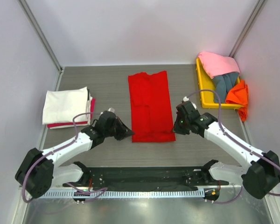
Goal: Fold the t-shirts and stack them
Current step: Fold the tshirt
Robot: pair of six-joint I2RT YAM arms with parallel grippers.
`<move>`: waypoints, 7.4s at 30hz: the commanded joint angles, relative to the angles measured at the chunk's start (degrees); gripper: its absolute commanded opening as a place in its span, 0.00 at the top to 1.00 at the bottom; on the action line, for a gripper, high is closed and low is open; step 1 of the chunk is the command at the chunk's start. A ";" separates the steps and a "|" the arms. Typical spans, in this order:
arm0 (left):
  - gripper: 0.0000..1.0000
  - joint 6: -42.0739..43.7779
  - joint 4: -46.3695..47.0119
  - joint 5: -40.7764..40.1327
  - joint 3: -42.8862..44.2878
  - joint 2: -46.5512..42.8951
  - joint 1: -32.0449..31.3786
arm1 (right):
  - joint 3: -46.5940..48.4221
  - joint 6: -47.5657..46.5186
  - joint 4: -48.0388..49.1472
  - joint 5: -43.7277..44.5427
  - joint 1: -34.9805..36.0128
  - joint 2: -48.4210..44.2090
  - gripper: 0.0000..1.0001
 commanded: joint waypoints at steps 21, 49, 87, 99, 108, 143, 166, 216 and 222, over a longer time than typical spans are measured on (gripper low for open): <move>1.00 7.60 4.48 -0.66 29.95 31.30 13.48 | 33.98 -11.95 9.31 -1.22 -14.67 35.52 0.99; 0.99 7.25 6.24 1.98 37.94 44.67 17.00 | 43.13 -12.13 9.92 -5.09 -17.57 48.53 0.88; 0.60 15.95 4.48 -4.61 13.16 22.44 6.10 | -2.40 -12.74 26.97 -13.53 -17.57 19.70 0.62; 0.66 16.83 4.66 -4.26 15.01 27.09 5.75 | -0.37 -14.85 26.62 -10.98 -17.57 23.31 0.59; 0.66 16.39 5.01 -3.29 15.53 28.94 5.49 | -1.08 -15.03 28.20 -11.59 -17.57 26.39 0.68; 1.00 14.72 -4.48 -2.42 9.29 9.99 -0.76 | -9.61 -14.41 14.06 -16.87 -17.57 0.38 0.99; 1.00 15.95 -12.92 3.65 20.62 2.31 3.46 | 7.52 -15.46 2.89 -11.86 -17.65 -1.75 0.99; 0.31 22.80 -8.97 6.21 68.89 59.45 20.86 | 60.19 -13.97 12.74 -16.69 -25.04 61.98 0.39; 0.23 25.62 -5.55 5.93 62.48 54.79 20.78 | 45.88 -16.96 19.58 -16.95 -25.13 53.73 0.43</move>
